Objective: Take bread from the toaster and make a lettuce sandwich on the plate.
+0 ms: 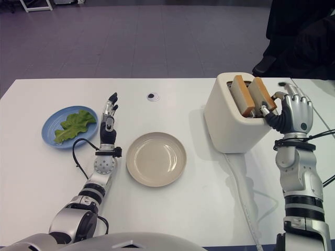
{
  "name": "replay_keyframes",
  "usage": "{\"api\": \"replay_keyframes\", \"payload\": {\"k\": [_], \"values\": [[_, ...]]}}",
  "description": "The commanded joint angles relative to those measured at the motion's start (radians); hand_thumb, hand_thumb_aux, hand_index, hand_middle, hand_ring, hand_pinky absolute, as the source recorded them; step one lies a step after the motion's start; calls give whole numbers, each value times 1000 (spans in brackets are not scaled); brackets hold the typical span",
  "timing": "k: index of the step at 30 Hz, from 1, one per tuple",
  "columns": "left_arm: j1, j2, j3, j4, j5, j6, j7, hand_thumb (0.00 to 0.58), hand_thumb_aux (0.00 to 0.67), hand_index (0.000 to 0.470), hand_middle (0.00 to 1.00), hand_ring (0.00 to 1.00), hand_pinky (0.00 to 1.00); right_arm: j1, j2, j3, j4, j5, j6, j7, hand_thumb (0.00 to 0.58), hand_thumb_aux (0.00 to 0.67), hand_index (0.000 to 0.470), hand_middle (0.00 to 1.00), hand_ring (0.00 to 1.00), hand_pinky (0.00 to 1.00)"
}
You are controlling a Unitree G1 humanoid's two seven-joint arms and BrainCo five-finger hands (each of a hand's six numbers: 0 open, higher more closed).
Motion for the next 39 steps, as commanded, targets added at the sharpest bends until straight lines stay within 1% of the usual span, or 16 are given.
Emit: {"api": "replay_keyframes", "payload": {"k": [1, 5, 7, 11, 13, 15, 17, 19, 21, 23, 25, 29, 32, 37, 38, 39], "values": [[21, 3, -7, 6, 0, 11, -8, 0, 0, 0, 0, 0, 0, 45, 26, -5, -110, 9, 1, -43, 580, 670, 470, 1000, 1000, 1000], [24, 3, -8, 2, 1, 11, -7, 0, 0, 0, 0, 0, 0, 50, 57, -52, -218, 14, 13, -127, 580, 670, 470, 1000, 1000, 1000], [21, 4, -7, 5, 4, 10, -3, 0, 0, 0, 0, 0, 0, 50, 70, -72, -263, -5, -7, -200, 580, 670, 470, 1000, 1000, 1000], [12, 6, -6, 13, 9, 4, 8, 0, 0, 0, 0, 0, 0, 65, 97, -106, -387, -3, -101, -319, 580, 670, 470, 1000, 1000, 1000], [10, 9, -3, 16, 8, 0, 12, 0, 0, 0, 0, 0, 0, 63, 112, -88, -440, 37, -172, -315, 580, 670, 470, 1000, 1000, 1000], [7, 11, -1, 18, 8, -7, 16, 0, 0, 0, 0, 0, 0, 55, 129, -32, -459, 163, -249, -231, 580, 670, 470, 1000, 1000, 1000], [0, 15, 4, 16, 3, -18, 17, 0, 0, 0, 0, 0, 0, 45, 149, 67, -462, 355, -303, -81, 580, 670, 470, 1000, 1000, 1000], [-11, 19, 10, 19, -10, -36, 12, 0, 0, 0, 0, 0, 0, 36, 177, 191, -447, 518, -304, 98, 580, 670, 470, 1000, 1000, 1000], [-20, 26, 17, 18, -24, -59, 5, 0, 0, 0, 0, 0, 0, 36, 211, 300, -393, 616, -298, 250, 580, 670, 470, 1000, 1000, 1000], [-27, 34, 24, 15, -35, -82, 0, 0, 0, 0, 0, 0, 0, 46, 247, 395, -318, 672, -292, 384, 580, 670, 470, 1000, 1000, 1000], [-34, 40, 33, 16, -49, -99, -6, 0, 0, 0, 0, 0, 0, 42, 276, 457, -227, 683, -291, 485, 580, 670, 470, 1000, 1000, 1000], [-43, 34, 33, 27, -50, -115, -16, 0, 0, 0, 0, 0, 0, 4, 305, 489, -56, 681, -301, 611, 580, 670, 470, 1000, 1000, 1000], [-49, 30, 32, 33, -47, -122, -25, 0, 0, 0, 0, 0, 0, -26, 303, 489, 53, 653, -320, 665, 580, 670, 470, 1000, 1000, 1000], [-51, 33, 39, 35, -51, -128, -33, 0, 0, 0, 0, 0, 0, -37, 295, 468, 93, 633, -347, 709, 580, 670, 470, 1000, 1000, 1000], [-49, 35, 40, 29, -53, -131, -37, 0, 0, 0, 0, 0, 0, -36, 292, 466, 87, 627, -350, 713, 576, 612, 429, 1000, 1000, 1000], [-46, 37, 42, 18, -57, -134, -42, 0, 0, 0, 0, 0, 0, -34, 291, 463, 77, 619, -355, 714, 100, 60, 42, 953, 953, 953]]}}
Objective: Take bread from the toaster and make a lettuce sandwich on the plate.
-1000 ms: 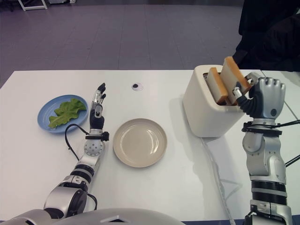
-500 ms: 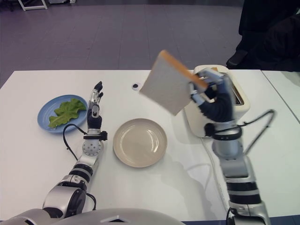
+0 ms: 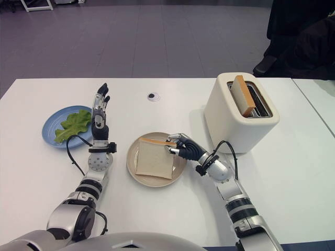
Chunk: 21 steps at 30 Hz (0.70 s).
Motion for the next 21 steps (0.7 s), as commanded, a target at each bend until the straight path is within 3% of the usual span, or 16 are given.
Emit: {"api": "replay_keyframes", "payload": {"k": [1, 3, 6, 12, 16, 21], "values": [[7, 12, 5, -23, -14, -11, -18, 0, 0, 0, 0, 0, 0, -5, -13, -16, -21, -38, -18, 14, 0, 0, 0, 827, 827, 827], [21, 28, 12, -75, -16, -18, -27, 0, 0, 0, 0, 0, 0, 0, -8, -28, -53, -41, -21, 9, 0, 0, 0, 737, 737, 737], [61, 90, 39, -210, 26, -10, -28, 0, 0, 0, 0, 0, 0, 2, -4, -57, -104, -37, -11, -8, 0, 0, 0, 745, 745, 745], [211, 382, 195, -489, 376, 142, 49, 0, 0, 0, 0, 0, 0, 13, -25, -121, -164, -76, 2, -52, 0, 0, 0, 749, 749, 749], [201, 591, 172, -322, 607, 363, 213, 0, 0, 0, 0, 0, 0, 30, -16, -148, -180, -113, 7, -95, 0, 0, 0, 749, 749, 749], [60, 662, -29, 65, 744, 585, 328, 0, 0, 0, 0, 0, 0, 56, -4, -169, -198, -126, -2, -136, 0, 0, 0, 749, 749, 749]]}}
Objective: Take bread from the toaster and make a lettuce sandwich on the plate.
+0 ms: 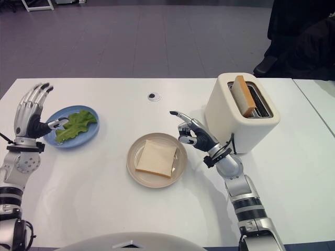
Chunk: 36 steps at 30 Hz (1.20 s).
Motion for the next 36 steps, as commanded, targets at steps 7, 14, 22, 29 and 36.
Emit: {"api": "replay_keyframes", "payload": {"k": [7, 14, 22, 29, 36], "values": [[-255, 15, -298, 461, 55, 193, 45, 0, 0, 0, 0, 0, 0, 70, 34, 0, -14, -13, -19, -22, 0, 0, 0, 749, 749, 749], [-262, 7, -378, 501, 2, 178, 22, 580, 670, 470, 0, 0, 0, 83, 43, 1, -2, -15, -25, -22, 0, 0, 0, 749, 749, 749], [-240, -11, -428, 481, -79, 95, 1, 580, 670, 470, 0, 0, 0, 82, 46, 1, -2, -17, -28, -22, 0, 0, 0, 753, 753, 753], [-222, 11, -317, 323, -260, -84, 92, 580, 670, 470, 0, 0, 0, 80, 53, -1, -1, -16, -37, -33, 0, 0, 0, 749, 749, 749], [-50, -71, -320, -140, -430, -187, -163, 580, 670, 470, 0, 0, 0, 85, 62, -7, -12, -12, -44, -45, 0, 0, 0, 741, 741, 741]]}}
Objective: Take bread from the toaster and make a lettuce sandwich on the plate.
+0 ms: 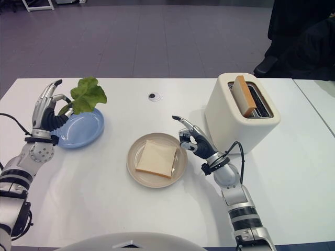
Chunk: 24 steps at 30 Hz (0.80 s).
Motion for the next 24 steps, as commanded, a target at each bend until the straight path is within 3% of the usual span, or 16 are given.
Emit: {"api": "replay_keyframes", "payload": {"k": [1, 4, 9, 18, 24], "values": [[129, -78, -50, -255, -88, -2, -198, 580, 670, 470, 0, 0, 0, 6, 0, -10, -19, -5, -2, -1, 0, 0, 0, 741, 741, 741], [195, -142, -115, -367, -109, 17, -337, 580, 670, 470, 0, 0, 0, 8, -11, -36, -61, 7, -2, -6, 0, 0, 0, 745, 745, 745], [215, -212, -184, -353, -55, 28, -439, 580, 670, 470, 0, 0, 0, 26, -46, -124, -156, 31, 13, -17, 0, 0, 0, 741, 741, 741], [198, -242, -208, -317, 54, 64, -457, 580, 670, 470, 0, 0, 0, 75, -87, -245, -276, 46, 63, -18, 0, 0, 0, 733, 733, 733], [230, -238, -207, -377, 47, 47, -492, 580, 670, 470, 0, 0, 0, 40, -121, -341, -263, 1, 109, -62, 0, 0, 0, 729, 729, 729]]}}
